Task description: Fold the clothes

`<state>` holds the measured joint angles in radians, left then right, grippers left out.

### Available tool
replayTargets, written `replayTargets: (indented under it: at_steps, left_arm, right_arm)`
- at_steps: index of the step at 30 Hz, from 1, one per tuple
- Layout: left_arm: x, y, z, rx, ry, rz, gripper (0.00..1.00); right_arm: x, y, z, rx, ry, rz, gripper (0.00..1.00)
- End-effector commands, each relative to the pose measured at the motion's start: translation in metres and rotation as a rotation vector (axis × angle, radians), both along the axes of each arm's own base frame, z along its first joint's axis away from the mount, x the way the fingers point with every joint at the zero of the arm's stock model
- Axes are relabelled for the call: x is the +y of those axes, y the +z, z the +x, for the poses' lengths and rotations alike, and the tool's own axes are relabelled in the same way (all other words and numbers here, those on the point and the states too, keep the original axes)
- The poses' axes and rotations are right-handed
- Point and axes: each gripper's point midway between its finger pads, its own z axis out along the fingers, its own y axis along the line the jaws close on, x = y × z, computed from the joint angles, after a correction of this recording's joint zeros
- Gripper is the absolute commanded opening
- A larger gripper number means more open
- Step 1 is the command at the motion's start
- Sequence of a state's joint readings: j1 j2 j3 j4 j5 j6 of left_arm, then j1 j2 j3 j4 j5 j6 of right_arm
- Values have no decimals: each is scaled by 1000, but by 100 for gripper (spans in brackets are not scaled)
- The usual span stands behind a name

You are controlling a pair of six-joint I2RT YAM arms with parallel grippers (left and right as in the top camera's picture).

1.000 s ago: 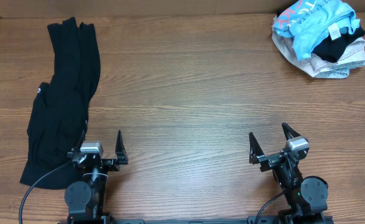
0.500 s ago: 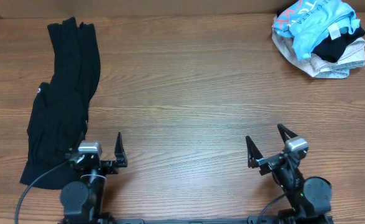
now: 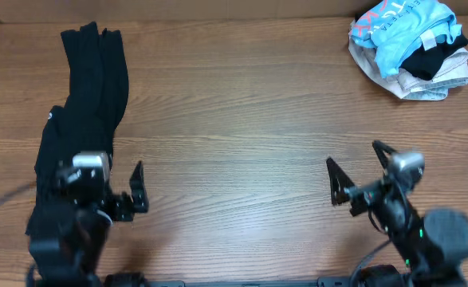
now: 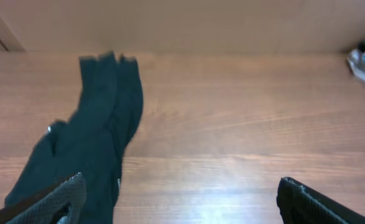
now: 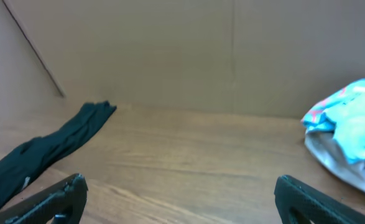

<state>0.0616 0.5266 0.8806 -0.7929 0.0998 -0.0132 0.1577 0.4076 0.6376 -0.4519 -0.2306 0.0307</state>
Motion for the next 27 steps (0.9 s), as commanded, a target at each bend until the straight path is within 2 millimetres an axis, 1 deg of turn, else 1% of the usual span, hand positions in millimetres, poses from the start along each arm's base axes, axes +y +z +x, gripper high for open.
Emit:
replayTargets:
  at_steps: [1,5,7,8,10,13,15,17,19,21,23,24,26,27]
  left_arm:
    - [-5,23,18,83,-56,12,100]
    - [-14,24,39,253,-119,-17,100]
    - [-19,21,49,311,-147,-42,100]
    - [-17,17,56,342,-143,-43,100]
    - [-15,5,70,393,-136,-47,100]
    - [-14,-17,93,451,-138,-57,100]
    - [-12,-33,109,490,-138,-57,100]
    - [-7,-50,122,529,-129,-59,100]
    - [5,-67,134,565,-95,-63,100]
    - [25,-85,144,602,-41,-73,100]
    - [49,-102,151,638,38,-117,100]
    - [62,-110,152,654,91,-141,99]
    - [96,-127,152,685,226,-207,92]
    - [109,-134,150,695,276,-241,88]
  right_arm:
    - [8,6,19,108,30,-5,100]
    - [20,-13,46,328,67,-23,100]
    - [26,-24,59,430,89,-27,100]
    - [30,-29,67,480,108,-24,100]
    - [41,-36,82,545,155,-8,100]
    - [58,-46,111,564,227,28,100]
    - [73,-53,126,572,294,87,100]
    - [92,-59,138,603,377,192,100]
    - [104,-64,147,618,439,252,100]
    - [112,-77,155,633,481,277,98]
    - [118,-99,163,676,480,286,98]
    - [121,-105,164,689,483,284,98]
    - [131,-126,166,731,493,277,98]
    - [136,-134,166,746,501,273,97]
